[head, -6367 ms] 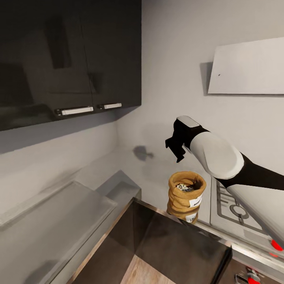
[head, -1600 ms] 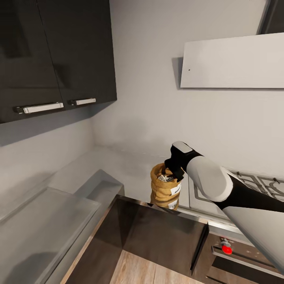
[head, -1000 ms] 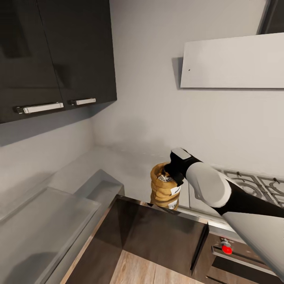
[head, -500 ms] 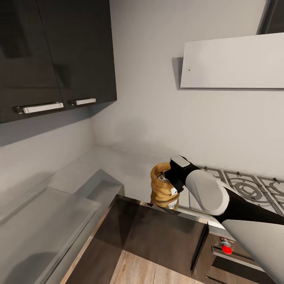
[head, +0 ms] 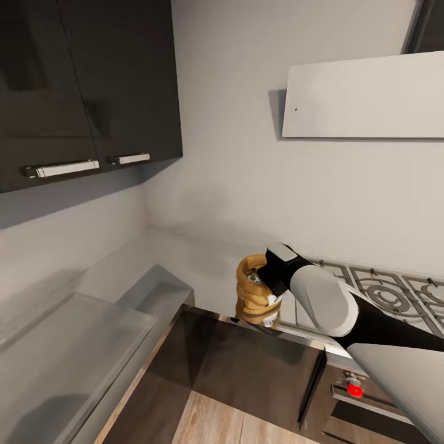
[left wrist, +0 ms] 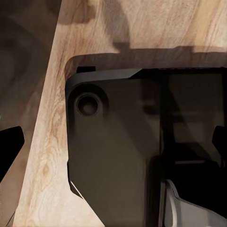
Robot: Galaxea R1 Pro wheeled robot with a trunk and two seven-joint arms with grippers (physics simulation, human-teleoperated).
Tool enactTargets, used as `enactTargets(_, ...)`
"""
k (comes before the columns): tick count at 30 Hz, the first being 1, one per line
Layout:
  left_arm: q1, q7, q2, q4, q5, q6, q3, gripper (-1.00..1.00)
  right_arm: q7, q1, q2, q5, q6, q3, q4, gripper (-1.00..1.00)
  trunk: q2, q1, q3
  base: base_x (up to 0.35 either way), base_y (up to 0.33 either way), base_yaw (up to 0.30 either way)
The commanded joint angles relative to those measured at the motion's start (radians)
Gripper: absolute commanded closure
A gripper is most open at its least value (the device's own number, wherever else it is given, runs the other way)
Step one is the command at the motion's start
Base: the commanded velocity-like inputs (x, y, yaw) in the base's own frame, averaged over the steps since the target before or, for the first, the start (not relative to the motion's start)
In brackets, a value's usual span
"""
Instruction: In the kitchen, take the popcorn bag from the countertop, put it into the microwave, and heat it until the popcorn is cooked so the cooked popcorn ends up inside the bag.
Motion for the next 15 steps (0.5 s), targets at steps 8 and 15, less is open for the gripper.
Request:
enactTargets(8, -0.001, -0.001, 0.002, 0.001, 0.001, -0.004, -0.001, -1.00, -0.005, -0.001, 0.000, -0.004, 0.012, 0.007, -0.006, 1.00, -0.002, 0.001, -0.002, 0.000, 0.000, 0.000)
enactTargets(15, -0.001, -0.001, 0.002, 0.001, 0.001, -0.004, 0.000, -1.00, -0.005, -0.001, 0.000, -0.004, 0.012, 0.007, -0.007, 1.00, -0.002, 0.001, -0.002, 0.000, 0.000, 0.000)
